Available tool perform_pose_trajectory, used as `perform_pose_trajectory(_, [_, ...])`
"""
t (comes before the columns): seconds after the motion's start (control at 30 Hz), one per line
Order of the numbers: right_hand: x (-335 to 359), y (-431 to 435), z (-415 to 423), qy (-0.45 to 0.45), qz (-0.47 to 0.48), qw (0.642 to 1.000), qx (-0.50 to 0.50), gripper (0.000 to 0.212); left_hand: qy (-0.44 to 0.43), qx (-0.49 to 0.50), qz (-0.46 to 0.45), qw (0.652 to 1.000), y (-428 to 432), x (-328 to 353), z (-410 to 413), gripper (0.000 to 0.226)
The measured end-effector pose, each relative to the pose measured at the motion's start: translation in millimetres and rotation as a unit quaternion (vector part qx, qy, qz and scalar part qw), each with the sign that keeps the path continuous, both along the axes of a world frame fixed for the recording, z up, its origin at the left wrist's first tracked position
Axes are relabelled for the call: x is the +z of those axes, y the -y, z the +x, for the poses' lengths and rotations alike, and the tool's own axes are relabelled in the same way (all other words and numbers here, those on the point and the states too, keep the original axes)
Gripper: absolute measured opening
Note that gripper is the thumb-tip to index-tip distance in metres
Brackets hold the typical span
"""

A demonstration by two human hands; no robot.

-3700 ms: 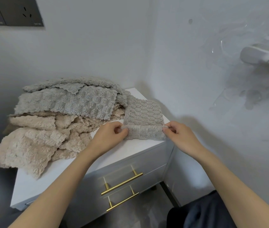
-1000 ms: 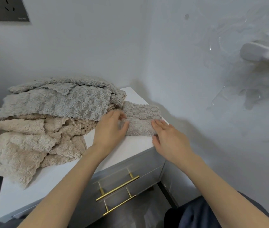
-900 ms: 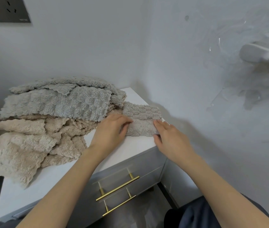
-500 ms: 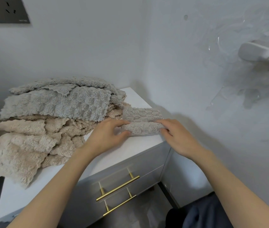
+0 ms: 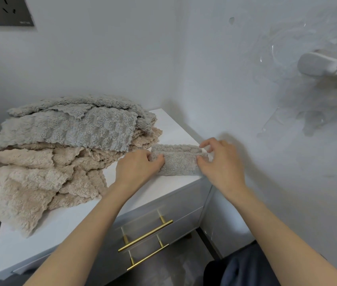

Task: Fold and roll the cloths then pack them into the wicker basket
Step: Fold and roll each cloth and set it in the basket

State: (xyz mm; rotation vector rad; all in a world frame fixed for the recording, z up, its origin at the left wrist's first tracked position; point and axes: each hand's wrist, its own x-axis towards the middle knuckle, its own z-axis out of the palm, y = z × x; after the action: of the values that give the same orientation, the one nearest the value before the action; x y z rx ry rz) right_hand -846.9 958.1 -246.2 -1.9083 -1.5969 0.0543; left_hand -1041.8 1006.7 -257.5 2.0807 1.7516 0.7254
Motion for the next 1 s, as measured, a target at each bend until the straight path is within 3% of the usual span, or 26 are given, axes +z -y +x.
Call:
perform_pose_trajectory(0.1, [-1.8,4.1,-16.8,0.087,0.083,0.984,0.134,0.050,-0.004,0.005,0.003,1.000,-4.0,-1.7,0.3,0.047])
perform_pose_trajectory(0.17, [-7.1,6.4,-30.8,0.140,0.040,0.971,0.190,0.057,-0.008,0.006,0.000,1.000,-5.2,-1.5,1.2,0.047])
perform_pose_trajectory(0.27, [-18.4,6.3,-38.4,0.213,0.013,0.962,0.169,0.055,-0.008,0.010,-0.010,1.000,-3.2,1.3,1.6,0.048])
perform_pose_trajectory(0.47, [-24.6,10.1,-18.1,0.240,-0.046,0.959,0.143,0.061,-0.027,0.025,-0.009,0.999,-3.1,4.5,0.0,0.043])
perform_pose_trajectory(0.57, [-21.8,13.0,-7.8,0.251,-0.063,0.957,0.131,0.058,0.012,0.009,0.077,0.997,1.0,3.0,0.7,0.020])
perform_pose_trajectory(0.63, [-20.8,12.5,-4.9,0.262,-0.071,0.951,0.147,0.056,0.018,-0.080,0.171,0.982,5.0,3.6,-0.4,0.004])
perform_pose_trajectory(0.7, [-18.1,12.8,-2.8,0.252,-0.071,0.953,0.154,0.055,-0.015,-0.160,0.223,0.962,7.9,3.8,-3.1,0.013])
perform_pose_trajectory(0.77, [-14.7,13.3,0.2,0.240,-0.068,0.953,0.171,0.056,-0.021,-0.182,0.217,0.959,9.2,4.6,-8.4,0.020])
perform_pose_trajectory(0.93, [-9.6,9.1,1.1,0.225,-0.072,0.956,0.176,0.053,-0.051,-0.225,0.115,0.966,7.8,-1.7,-22.6,0.047])
perform_pose_trajectory(1.0, [-9.5,6.4,0.9,0.223,-0.058,0.957,0.174,0.046,-0.035,-0.218,0.095,0.971,6.6,-3.6,-21.7,0.047])
